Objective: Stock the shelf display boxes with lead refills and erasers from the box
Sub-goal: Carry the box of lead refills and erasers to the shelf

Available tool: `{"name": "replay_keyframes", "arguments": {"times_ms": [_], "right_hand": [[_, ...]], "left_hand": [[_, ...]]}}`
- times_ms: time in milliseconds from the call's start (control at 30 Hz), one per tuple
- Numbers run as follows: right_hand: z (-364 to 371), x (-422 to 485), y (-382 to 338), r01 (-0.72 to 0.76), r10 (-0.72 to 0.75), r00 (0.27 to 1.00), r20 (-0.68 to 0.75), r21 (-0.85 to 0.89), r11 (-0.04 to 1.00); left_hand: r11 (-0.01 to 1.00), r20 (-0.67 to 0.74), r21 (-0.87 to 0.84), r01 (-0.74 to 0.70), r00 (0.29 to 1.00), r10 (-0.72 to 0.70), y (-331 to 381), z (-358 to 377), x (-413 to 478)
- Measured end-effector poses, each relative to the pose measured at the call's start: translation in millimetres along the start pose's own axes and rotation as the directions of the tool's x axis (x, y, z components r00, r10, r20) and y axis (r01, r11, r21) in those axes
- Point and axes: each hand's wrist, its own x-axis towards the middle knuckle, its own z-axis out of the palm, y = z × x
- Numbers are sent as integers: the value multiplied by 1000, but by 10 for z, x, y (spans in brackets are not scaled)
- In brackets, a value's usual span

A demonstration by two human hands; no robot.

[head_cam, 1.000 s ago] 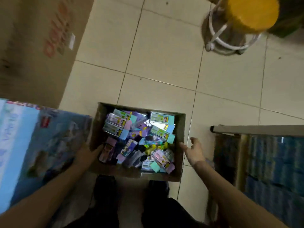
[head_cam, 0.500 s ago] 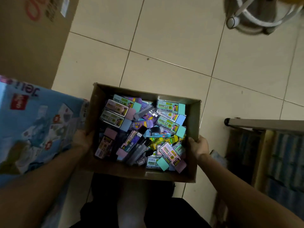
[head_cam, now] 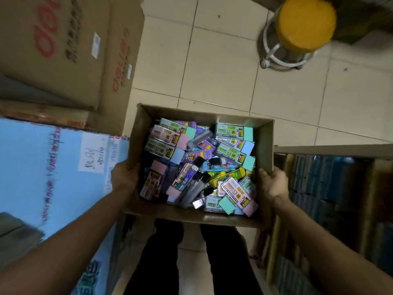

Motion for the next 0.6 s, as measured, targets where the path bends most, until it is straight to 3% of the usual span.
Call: {"name": "replay_keyframes", "arguments": {"times_ms": [267,433,600], "right_hand": [[-1160,-1082,-1105,95,-94,994,-50,13,995],[-1660,-1343,-1857,233,-230,970,-82,34,972],[-2070,-1256,-2645,291,-285,954,-96,57,955]], "left_hand": [[991,13,-39,-129,992,129,835,-1740,-746],[949,-53,-279,-147,989,138,1313,-2504,-867],[931,-72,-324,-166,986,150,1904,-3022,-745]]}}
